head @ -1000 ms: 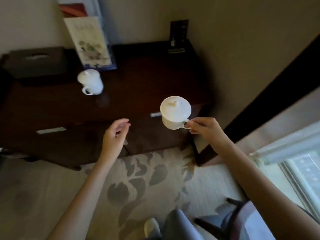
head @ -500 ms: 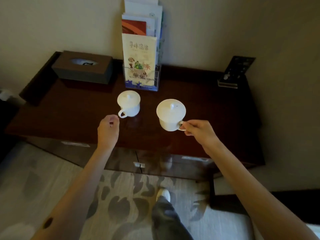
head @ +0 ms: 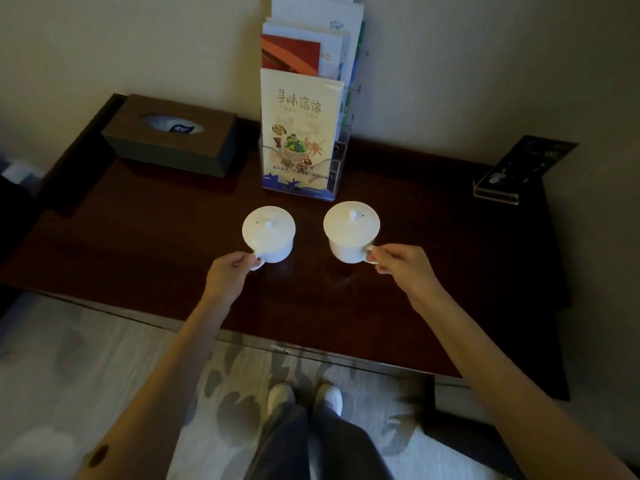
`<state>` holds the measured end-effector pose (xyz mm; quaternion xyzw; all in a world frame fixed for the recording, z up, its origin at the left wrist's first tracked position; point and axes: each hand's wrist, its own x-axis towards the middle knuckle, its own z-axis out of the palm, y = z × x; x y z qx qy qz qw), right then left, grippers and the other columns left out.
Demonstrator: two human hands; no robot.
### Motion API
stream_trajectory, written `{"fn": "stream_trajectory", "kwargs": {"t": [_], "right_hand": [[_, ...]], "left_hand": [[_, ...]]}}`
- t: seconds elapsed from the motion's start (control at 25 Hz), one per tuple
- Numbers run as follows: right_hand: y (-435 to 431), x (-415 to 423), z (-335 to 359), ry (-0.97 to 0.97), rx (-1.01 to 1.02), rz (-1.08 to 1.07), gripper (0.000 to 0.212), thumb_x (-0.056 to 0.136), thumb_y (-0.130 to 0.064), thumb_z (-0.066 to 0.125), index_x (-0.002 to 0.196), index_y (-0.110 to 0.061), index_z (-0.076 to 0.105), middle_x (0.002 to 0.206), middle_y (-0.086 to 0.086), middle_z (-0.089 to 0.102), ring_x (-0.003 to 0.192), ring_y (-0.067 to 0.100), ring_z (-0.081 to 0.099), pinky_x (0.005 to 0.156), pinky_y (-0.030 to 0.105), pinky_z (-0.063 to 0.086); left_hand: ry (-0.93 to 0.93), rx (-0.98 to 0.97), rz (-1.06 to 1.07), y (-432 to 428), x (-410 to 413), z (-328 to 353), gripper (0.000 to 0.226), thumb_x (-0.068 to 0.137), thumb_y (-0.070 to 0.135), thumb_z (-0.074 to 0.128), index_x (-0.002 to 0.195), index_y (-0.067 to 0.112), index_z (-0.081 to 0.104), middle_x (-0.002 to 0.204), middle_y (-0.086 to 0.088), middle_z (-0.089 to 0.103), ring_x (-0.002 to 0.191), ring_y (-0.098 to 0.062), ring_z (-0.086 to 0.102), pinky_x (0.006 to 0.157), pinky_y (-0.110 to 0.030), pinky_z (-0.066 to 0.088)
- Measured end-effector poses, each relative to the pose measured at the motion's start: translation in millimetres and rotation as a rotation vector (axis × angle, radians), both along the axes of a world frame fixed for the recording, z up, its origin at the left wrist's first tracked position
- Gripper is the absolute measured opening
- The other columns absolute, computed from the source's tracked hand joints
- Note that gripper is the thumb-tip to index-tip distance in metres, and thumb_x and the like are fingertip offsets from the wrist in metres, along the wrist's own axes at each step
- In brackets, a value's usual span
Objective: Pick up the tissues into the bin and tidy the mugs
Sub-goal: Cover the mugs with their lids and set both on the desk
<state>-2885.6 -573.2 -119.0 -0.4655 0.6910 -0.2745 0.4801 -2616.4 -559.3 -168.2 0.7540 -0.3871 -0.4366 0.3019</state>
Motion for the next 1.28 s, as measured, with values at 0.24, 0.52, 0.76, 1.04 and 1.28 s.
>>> {"fn": "stream_trajectory", "kwargs": {"t": [0.24,0.52,0.76,1.04,1.28], "right_hand": [[-0.5,-4.6,1.8,0.005,-0.024,-0.150,0.019,0.091,-0.021,0.055,0.095,-0.010,0.071,0.084,-0.008,0.063,0.092,0.017,0.061,0.093,0.033,0.050],[-5.4,-46.5,3.4,-0.020,-0.052,-0.411,0.014,0.089,-0.020,0.059,0.089,-0.012,0.071,0.085,-0.010,0.063,0.078,0.005,0.058,0.087,0.027,0.050],[-41.8,-77.3,-7.7,-0.054,-0.014,-0.534,0.020,0.089,-0.020,0.059,0.102,-0.007,0.068,0.093,-0.003,0.064,0.087,0.012,0.058,0.088,0.028,0.049],[-98.9,-84.1,-19.5,-0.207,0.074,-0.634,0.019,0.088,-0.019,0.060,0.101,-0.008,0.068,0.084,-0.009,0.059,0.093,0.014,0.059,0.090,0.028,0.049],[-127.5,-80.5,-24.8,-0.230,0.119,-0.617,0.020,0.089,-0.019,0.060,0.103,-0.008,0.067,0.099,-0.001,0.061,0.096,0.015,0.059,0.088,0.027,0.048]], "left_hand": [[0.265,0.031,0.096,-0.7,-32.0,7.6,0.005,0.081,0.011,0.065,0.082,0.011,0.070,0.096,-0.008,0.062,0.100,-0.024,0.056,0.091,-0.036,0.042],[0.410,-0.019,-0.054,-36.5,-95.7,25.8,0.014,0.080,0.011,0.066,0.068,0.017,0.069,0.093,0.000,0.059,0.084,-0.006,0.051,0.086,-0.030,0.033],[0.363,-0.124,-0.008,-91.9,-155.9,25.3,0.012,0.083,0.012,0.063,0.074,0.013,0.071,0.102,-0.007,0.061,0.098,-0.015,0.053,0.081,-0.025,0.036],[0.290,-0.133,0.079,-145.4,-193.3,9.1,0.013,0.086,0.013,0.060,0.086,0.005,0.071,0.109,-0.007,0.060,0.099,-0.013,0.052,0.090,-0.028,0.038],[0.275,-0.099,0.129,-163.2,-203.2,-2.6,0.011,0.085,0.015,0.061,0.085,0.009,0.071,0.110,-0.005,0.063,0.104,-0.015,0.054,0.086,-0.026,0.036]]}}
